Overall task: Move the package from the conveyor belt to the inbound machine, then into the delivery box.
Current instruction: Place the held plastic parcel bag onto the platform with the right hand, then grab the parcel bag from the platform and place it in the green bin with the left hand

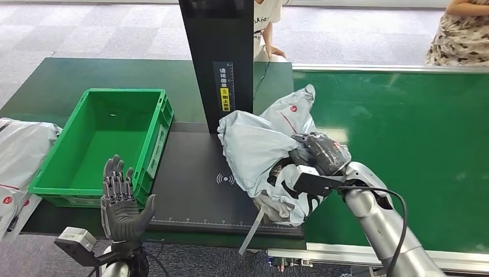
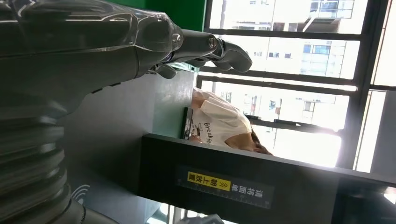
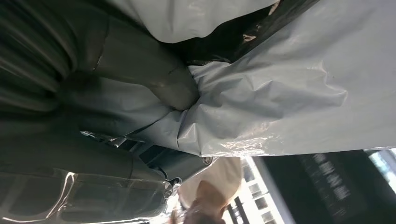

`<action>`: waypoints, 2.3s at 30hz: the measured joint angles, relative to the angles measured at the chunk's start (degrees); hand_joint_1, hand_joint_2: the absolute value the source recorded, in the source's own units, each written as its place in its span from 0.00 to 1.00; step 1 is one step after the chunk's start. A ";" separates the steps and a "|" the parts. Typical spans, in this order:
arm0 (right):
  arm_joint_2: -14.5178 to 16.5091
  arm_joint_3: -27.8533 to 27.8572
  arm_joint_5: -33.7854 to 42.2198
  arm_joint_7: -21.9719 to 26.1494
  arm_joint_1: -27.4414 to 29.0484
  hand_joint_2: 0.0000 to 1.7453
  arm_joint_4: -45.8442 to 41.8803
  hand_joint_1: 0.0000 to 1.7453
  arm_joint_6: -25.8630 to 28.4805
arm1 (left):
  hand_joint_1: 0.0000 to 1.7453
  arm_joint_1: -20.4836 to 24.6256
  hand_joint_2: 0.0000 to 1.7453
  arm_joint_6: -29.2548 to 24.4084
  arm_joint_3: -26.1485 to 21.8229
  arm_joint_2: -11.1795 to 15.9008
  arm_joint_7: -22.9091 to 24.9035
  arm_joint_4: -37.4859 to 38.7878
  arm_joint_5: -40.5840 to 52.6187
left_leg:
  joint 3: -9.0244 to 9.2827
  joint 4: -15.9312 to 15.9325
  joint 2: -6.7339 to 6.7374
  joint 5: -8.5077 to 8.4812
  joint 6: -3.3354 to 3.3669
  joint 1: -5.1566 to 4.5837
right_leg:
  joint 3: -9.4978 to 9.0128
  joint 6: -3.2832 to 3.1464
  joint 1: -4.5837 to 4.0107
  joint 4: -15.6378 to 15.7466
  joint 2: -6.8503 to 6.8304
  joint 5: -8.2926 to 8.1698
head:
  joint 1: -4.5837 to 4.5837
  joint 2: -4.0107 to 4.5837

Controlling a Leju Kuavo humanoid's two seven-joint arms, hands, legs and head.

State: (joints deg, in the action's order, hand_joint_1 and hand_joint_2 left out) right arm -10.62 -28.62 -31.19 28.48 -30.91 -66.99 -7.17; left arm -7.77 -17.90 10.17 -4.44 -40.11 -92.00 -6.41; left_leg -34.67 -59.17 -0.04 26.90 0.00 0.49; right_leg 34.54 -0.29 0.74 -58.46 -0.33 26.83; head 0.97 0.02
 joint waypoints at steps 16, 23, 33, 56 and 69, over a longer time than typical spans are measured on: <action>3.16 -18.70 1.34 -3.60 -8.84 1.00 9.26 1.00 -5.26 | 0.00 2.45 1.00 -1.74 0.43 -1.21 0.00 -1.16 -2.19 | 0.01 0.00 -0.01 0.00 -0.01 0.02 | 0.01 0.00 -0.01 -0.01 0.00 0.00 | 0.00 0.00; 6.52 -20.96 5.19 1.85 -8.94 1.00 13.30 1.00 -2.30 | 0.00 5.02 1.00 -1.70 1.49 -1.20 0.00 -0.65 -3.36 | 0.01 0.00 -0.01 -0.01 -0.02 0.02 | 0.02 0.00 -0.01 0.00 0.00 0.00 | 0.00 0.00; 8.03 -21.19 4.38 0.93 -5.98 1.00 8.95 0.00 3.98 | 0.00 7.42 1.00 -3.73 2.45 -1.68 0.00 -0.62 -4.34 | 0.01 0.00 0.02 -0.01 -0.02 0.01 | 0.02 0.00 -0.01 0.01 0.02 0.00 | 0.01 0.00; 9.80 -5.38 21.50 6.81 2.02 1.00 -0.69 0.00 11.23 | 0.00 5.75 1.00 0.74 0.80 -2.00 0.41 -2.51 2.84 | 0.00 0.00 -0.03 0.00 -0.01 0.01 | 0.01 0.01 0.00 0.03 -0.02 0.01 | 0.01 -0.01; 10.36 12.03 27.34 6.92 15.31 1.00 -9.40 0.00 7.15 | 0.00 7.34 1.00 20.99 3.68 0.13 12.61 1.66 19.24 | 0.01 0.00 -0.01 0.01 0.00 0.01 | 0.02 0.00 0.00 0.04 0.00 0.01 | 0.00 -0.01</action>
State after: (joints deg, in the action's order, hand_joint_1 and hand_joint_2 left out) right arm -0.26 -16.59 -3.85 35.41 -15.60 -76.40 -0.02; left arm -0.43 3.09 13.85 -4.32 -27.50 -90.33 12.83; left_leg -34.66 -59.16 -0.05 26.91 -0.01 0.49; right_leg 34.57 -0.28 0.74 -58.42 -0.32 26.84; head 0.97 0.02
